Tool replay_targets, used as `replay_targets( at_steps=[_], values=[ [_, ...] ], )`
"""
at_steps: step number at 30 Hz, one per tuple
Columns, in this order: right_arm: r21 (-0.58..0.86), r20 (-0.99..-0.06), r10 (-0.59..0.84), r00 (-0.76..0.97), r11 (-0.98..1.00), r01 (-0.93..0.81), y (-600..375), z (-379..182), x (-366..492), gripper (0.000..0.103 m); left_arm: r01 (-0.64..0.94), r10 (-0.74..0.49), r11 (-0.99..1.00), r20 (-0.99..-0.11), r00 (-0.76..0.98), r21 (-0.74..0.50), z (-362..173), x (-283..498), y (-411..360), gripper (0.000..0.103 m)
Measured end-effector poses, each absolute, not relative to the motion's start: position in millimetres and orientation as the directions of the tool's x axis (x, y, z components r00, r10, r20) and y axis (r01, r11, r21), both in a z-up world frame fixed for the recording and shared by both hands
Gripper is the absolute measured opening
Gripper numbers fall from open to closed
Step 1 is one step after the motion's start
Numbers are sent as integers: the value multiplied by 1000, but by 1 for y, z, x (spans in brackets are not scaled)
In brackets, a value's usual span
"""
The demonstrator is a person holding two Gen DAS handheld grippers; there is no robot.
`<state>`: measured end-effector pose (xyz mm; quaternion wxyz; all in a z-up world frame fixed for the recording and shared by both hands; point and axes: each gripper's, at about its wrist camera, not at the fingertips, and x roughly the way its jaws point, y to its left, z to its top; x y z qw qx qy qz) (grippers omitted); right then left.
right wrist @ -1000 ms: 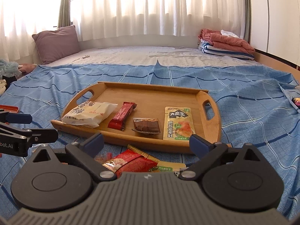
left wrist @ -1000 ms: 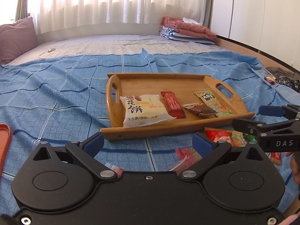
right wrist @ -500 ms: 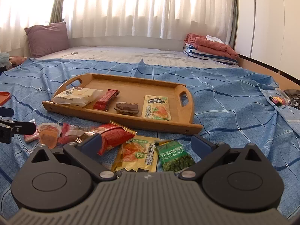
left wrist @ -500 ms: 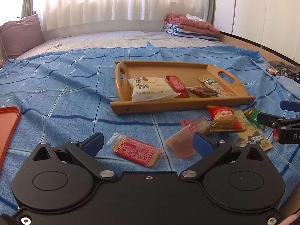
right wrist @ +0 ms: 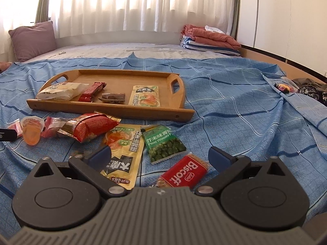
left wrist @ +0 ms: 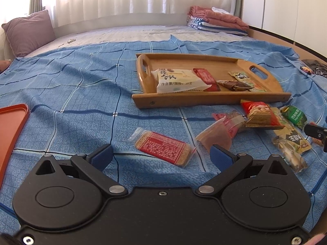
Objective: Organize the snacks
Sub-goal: 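Withdraw both tools from the tray toward the snack pile on the bed, then close left tool on the red biscuit bar while right tool grips the red Biscoff packet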
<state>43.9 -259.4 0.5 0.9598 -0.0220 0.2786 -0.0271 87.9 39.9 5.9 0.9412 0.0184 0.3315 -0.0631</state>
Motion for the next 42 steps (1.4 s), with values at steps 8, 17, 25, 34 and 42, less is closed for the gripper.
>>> replay_targets(
  at_steps=[8, 17, 25, 34, 42],
  values=[
    [-71, -560, -97, 823, 995, 69, -268, -11, 41, 103, 96, -85, 995, -642, 762, -18, -3, 98, 40, 101],
    [-12, -571, -116, 813, 991, 132, -279, -18, 41, 100, 86, -92, 995, -643, 760, -41, -6, 104, 40, 96],
    [9, -565, -108, 818, 990, 137, -277, -20, 40, 97, 77, -80, 997, -614, 786, -31, -2, 104, 36, 79],
    [13, -564, -106, 819, 990, 137, -276, -21, 41, 97, 62, -86, 996, -558, 826, -62, 8, 101, 33, 62],
    [14, -563, -106, 820, 990, 138, -275, -22, 41, 97, 61, -105, 994, -632, 768, -92, -3, 92, 39, 59]
  ],
)
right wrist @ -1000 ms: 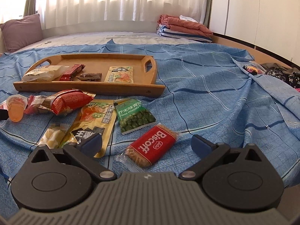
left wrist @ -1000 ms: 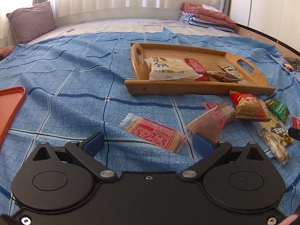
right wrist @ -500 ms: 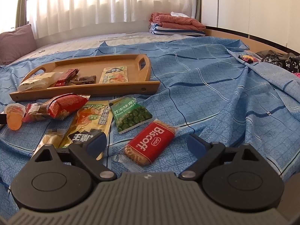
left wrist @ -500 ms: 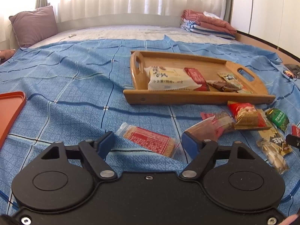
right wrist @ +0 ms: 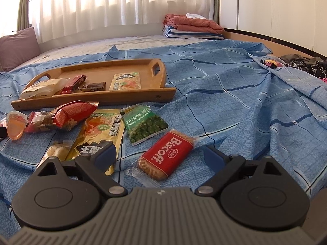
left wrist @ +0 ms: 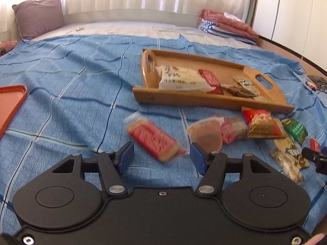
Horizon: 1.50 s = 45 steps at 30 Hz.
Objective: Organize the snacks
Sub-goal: 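Close left tool on the red biscuit bar while right tool grips the red Biscoff packet, then carry the red bar with left tool while right tool carries the Biscoff packet to tray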
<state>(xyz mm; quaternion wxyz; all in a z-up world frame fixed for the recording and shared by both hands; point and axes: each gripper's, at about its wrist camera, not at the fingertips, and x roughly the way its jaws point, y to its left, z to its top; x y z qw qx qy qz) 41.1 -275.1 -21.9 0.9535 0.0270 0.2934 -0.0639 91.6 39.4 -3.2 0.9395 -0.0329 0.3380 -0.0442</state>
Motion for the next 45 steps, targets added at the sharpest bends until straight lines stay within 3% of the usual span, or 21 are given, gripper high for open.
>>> replay_targets(
  at_steps=[5, 10, 15, 17, 18, 26, 29, 33, 36, 38, 40, 45],
  values=[
    [15, -563, -106, 820, 990, 138, -275, -22, 41, 97, 34, -67, 997, -631, 773, -64, -4, 96, 43, 59],
    [16, -564, -106, 819, 990, 140, -275, -23, 41, 97, -19, -76, 990, -634, 769, -142, 1, 112, 50, 70],
    [16, -564, -103, 820, 991, 136, -273, -24, 42, 97, -74, -44, 985, -642, 765, -155, -4, 130, 49, 70],
    [17, -563, -101, 820, 991, 134, -273, -25, 42, 97, -80, -23, 988, -638, 769, -132, -5, 134, 46, 60],
    [17, -563, -102, 820, 991, 134, -272, -25, 42, 97, -76, -17, 990, -637, 771, -118, -6, 136, 44, 44],
    [13, -550, -132, 825, 986, 167, -268, -27, 45, 95, 1, -55, 996, -619, 783, -86, -5, 128, 37, 35],
    [31, -546, -123, 828, 985, 167, -268, -25, 44, 84, 52, -74, 997, -611, 788, -53, -4, 123, 33, 32],
    [50, -539, -116, 834, 984, 169, -267, -22, 42, 67, 14, -16, 1000, -633, 774, -7, -11, 124, 27, 60],
    [53, -540, -111, 834, 985, 165, -266, -22, 40, 62, 3, 16, 1000, -625, 781, 29, -14, 123, 20, 61],
    [50, -541, -107, 834, 986, 158, -264, -22, 40, 60, 1, 19, 1000, -628, 778, 31, -13, 123, 18, 57],
    [57, -539, -97, 837, 987, 151, -264, -21, 39, 56, 11, -14, 1000, -626, 780, -8, -10, 122, 19, 32],
    [61, -529, -88, 844, 988, 141, -264, -15, 40, 41, 29, -34, 999, -624, 780, -18, -2, 117, 18, 32]
  ],
)
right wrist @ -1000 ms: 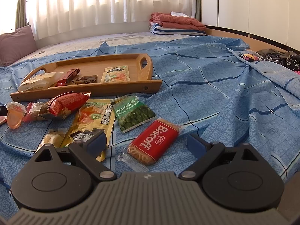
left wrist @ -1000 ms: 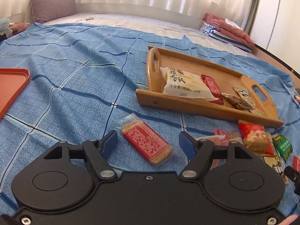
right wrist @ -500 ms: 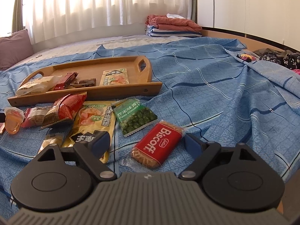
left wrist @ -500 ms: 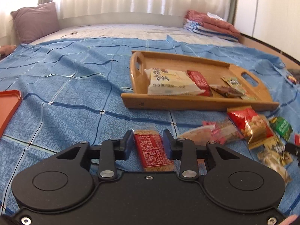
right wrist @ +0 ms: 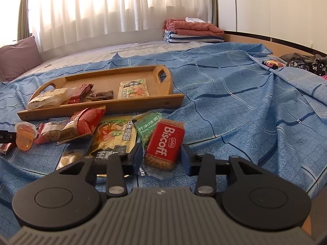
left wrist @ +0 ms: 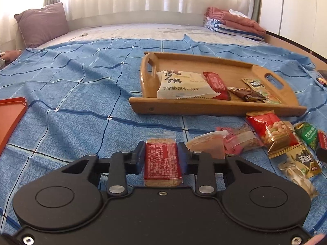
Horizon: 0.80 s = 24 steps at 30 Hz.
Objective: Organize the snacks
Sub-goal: 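Carry the red bar with left tool while right tool carries the Biscoff packet to tray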
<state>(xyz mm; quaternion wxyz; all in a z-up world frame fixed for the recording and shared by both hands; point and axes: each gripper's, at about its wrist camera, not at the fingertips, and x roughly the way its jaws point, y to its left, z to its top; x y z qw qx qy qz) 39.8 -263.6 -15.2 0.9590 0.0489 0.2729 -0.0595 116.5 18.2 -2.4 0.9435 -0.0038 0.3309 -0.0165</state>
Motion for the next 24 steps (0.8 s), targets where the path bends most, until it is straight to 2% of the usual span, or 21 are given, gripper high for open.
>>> replay_targets(
  at_steps=[13, 24],
  values=[
    [99, -493, -57, 868, 988, 121, -273, 9, 50, 38, 64, -70, 997, -557, 828, -30, 41, 114, 23, 32],
    [134, -461, 16, 887, 990, 51, -280, 49, 107, 38, 124, -147, 989, -521, 841, -79, 85, 169, 15, 32]
  ],
)
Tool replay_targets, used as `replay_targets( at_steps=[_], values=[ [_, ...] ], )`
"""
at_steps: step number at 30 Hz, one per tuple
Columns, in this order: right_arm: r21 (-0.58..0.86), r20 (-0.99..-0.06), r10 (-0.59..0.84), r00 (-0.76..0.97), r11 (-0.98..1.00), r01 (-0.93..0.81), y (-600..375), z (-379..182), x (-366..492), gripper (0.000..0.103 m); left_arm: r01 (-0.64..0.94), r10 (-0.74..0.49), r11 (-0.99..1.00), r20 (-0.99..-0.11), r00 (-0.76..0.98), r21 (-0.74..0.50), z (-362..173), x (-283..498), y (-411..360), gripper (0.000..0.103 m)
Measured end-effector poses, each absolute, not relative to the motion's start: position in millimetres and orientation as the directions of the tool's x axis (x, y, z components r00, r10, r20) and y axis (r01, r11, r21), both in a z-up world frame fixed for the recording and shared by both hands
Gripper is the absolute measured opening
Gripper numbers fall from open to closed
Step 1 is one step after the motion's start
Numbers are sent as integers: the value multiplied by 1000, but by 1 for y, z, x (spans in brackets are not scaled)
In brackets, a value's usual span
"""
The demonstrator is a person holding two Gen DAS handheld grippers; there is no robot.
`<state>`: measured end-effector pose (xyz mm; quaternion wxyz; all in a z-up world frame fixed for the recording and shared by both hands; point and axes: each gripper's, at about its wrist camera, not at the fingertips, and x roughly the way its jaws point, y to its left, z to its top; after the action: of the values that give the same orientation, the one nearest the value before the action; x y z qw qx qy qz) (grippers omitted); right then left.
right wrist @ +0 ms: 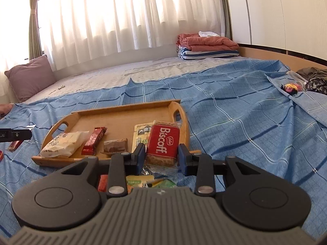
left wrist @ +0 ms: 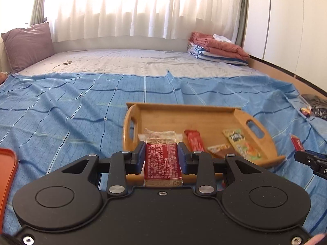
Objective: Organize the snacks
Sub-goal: 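Carry the red bar with left tool while right tool carries the Biscoff packet to tray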
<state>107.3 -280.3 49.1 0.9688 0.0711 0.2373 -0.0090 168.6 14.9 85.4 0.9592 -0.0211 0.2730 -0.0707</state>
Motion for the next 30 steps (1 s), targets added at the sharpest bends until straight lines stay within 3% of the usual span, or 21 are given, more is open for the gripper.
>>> replay_targets(
  at_steps=[16, 30],
  values=[
    [96, -591, 69, 804, 995, -14, -280, 29, 215, 38, 94, -148, 988, -637, 756, -118, 55, 317, 6, 32],
    [81, -634, 99, 767, 995, -61, -279, 6, 236, 39, 62, -87, 996, -681, 727, -61, 19, 365, -7, 32]
  ],
)
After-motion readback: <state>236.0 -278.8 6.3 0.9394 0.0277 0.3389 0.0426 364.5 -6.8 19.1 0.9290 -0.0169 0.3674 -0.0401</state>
